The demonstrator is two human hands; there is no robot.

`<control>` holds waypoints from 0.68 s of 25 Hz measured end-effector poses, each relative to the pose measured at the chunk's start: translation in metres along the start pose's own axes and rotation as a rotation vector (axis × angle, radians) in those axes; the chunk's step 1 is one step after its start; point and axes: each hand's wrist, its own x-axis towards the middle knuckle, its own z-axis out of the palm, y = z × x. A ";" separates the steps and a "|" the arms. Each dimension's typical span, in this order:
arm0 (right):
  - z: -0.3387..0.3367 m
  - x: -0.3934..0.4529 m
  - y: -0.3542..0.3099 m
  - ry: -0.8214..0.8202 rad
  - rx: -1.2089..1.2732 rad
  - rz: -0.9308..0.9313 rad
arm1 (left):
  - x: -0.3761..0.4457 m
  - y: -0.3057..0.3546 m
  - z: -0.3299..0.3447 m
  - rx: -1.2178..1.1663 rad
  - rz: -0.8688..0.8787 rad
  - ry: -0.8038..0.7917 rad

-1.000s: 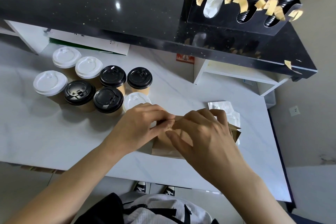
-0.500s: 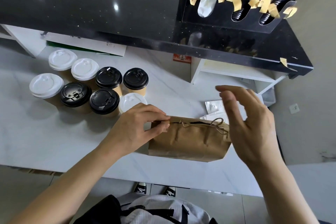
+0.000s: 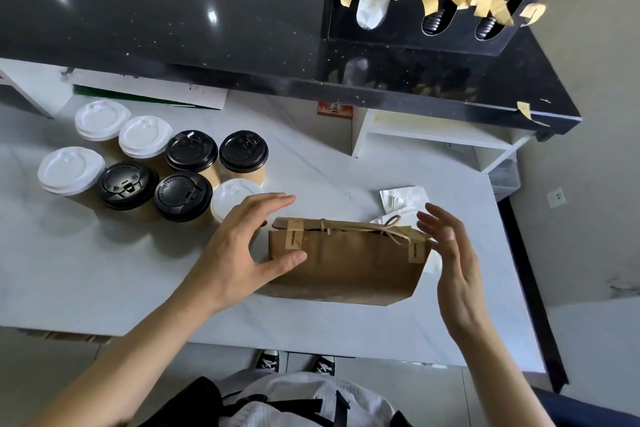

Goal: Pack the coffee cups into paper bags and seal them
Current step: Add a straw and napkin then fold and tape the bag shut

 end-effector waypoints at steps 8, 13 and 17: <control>0.002 -0.020 0.039 -0.246 -0.056 0.045 | -0.031 -0.019 0.019 -0.147 -0.182 -0.084; -0.001 -0.021 0.054 -0.349 -0.147 0.077 | -0.040 -0.025 0.028 -0.169 -0.256 -0.125; -0.001 -0.019 0.060 -0.381 -0.211 0.114 | -0.037 -0.024 0.030 -0.140 -0.255 -0.129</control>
